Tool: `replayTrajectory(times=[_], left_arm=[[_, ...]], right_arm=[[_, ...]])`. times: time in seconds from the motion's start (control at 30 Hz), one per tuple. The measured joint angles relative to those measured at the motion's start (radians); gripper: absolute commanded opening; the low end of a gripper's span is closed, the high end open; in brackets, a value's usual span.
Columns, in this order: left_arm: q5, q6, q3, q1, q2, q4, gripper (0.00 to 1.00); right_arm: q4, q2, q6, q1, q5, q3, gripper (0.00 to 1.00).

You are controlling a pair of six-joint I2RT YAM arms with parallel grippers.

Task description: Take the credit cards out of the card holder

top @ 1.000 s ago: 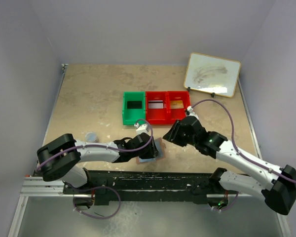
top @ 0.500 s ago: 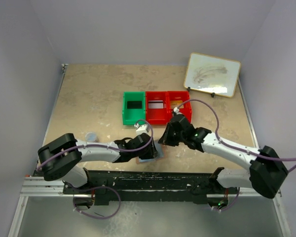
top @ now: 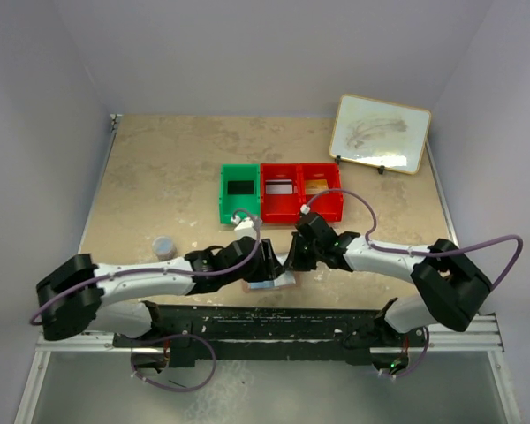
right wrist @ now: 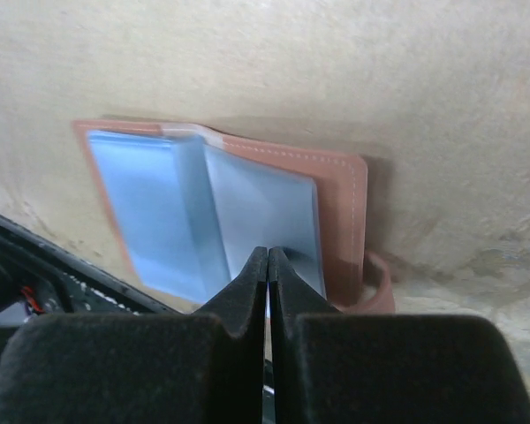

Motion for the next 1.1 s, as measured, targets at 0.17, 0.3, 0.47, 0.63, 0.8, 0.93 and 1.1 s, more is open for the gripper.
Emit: replayTrajectory(times=[0.17,0.3,0.47,0.63,0.8,0.93,1.1], left_arm=[[-0.109,0.005,0.000,-0.001,-0.166,-0.070,0.52],[-0.145,-0.001,0.000,0.003,-0.132,-0.126,0.52],[-0.146,-0.014,-0.002,0.003,-0.094,-0.150,0.52],[-0.164,-0.033,-0.002,0.003,-0.084,-0.172,0.52],[-0.182,-0.046,-0.014,0.003,-0.070,-0.184,0.55],[-0.180,-0.049,-0.016,0.003,-0.046,-0.180,0.55],[-0.175,-0.056,-0.026,0.002,-0.037,-0.160,0.54]], right_arm=[[0.032,0.000,-0.002,0.000,-0.004,-0.044,0.05],[0.067,0.000,-0.003,0.007,-0.009,-0.047,0.07],[0.090,0.000,-0.001,0.020,-0.010,-0.047,0.07],[0.101,0.006,0.002,0.026,-0.011,-0.047,0.07],[0.107,0.050,0.012,0.029,-0.017,-0.041,0.07],[0.110,0.056,0.022,0.037,-0.018,-0.037,0.07],[0.110,0.056,0.028,0.039,-0.017,-0.037,0.07]])
